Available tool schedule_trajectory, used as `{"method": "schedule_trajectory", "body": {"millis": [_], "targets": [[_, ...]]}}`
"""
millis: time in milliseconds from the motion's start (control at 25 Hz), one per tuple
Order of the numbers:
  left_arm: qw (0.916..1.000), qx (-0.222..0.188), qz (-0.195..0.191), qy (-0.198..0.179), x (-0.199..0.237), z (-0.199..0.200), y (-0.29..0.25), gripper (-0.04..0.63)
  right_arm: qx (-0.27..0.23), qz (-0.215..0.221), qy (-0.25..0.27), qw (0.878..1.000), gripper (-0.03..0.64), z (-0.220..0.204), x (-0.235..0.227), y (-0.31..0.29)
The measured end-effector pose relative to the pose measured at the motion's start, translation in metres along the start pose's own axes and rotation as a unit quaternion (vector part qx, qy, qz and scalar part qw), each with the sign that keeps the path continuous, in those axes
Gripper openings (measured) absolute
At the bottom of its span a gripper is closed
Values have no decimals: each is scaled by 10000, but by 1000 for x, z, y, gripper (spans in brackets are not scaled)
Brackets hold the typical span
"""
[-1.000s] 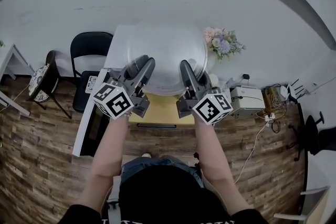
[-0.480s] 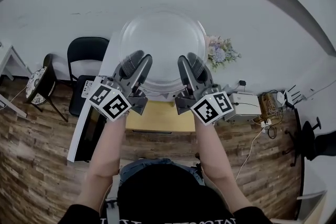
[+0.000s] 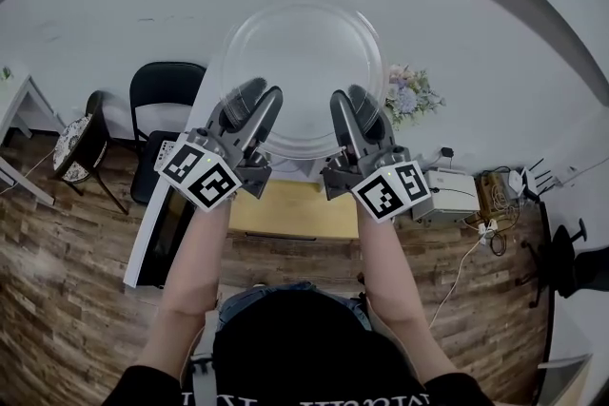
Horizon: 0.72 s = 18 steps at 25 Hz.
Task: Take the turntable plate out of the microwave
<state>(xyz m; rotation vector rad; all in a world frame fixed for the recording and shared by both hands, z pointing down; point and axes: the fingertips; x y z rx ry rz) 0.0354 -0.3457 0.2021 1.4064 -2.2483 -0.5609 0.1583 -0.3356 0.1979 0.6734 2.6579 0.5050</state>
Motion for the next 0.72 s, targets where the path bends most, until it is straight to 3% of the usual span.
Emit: {"method": "schedule_trajectory", "body": {"millis": [720], "targets": [[9999,121,-61,1,1,-4,-7,141,-123,-85,-30,9999,170,1,-8,2]]}}
Point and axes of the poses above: the fingertips, and each gripper's own axes: y backward along the fingers, x to its left, z out of its top, and after that the axes turned 10 degrees about -z, right-handed
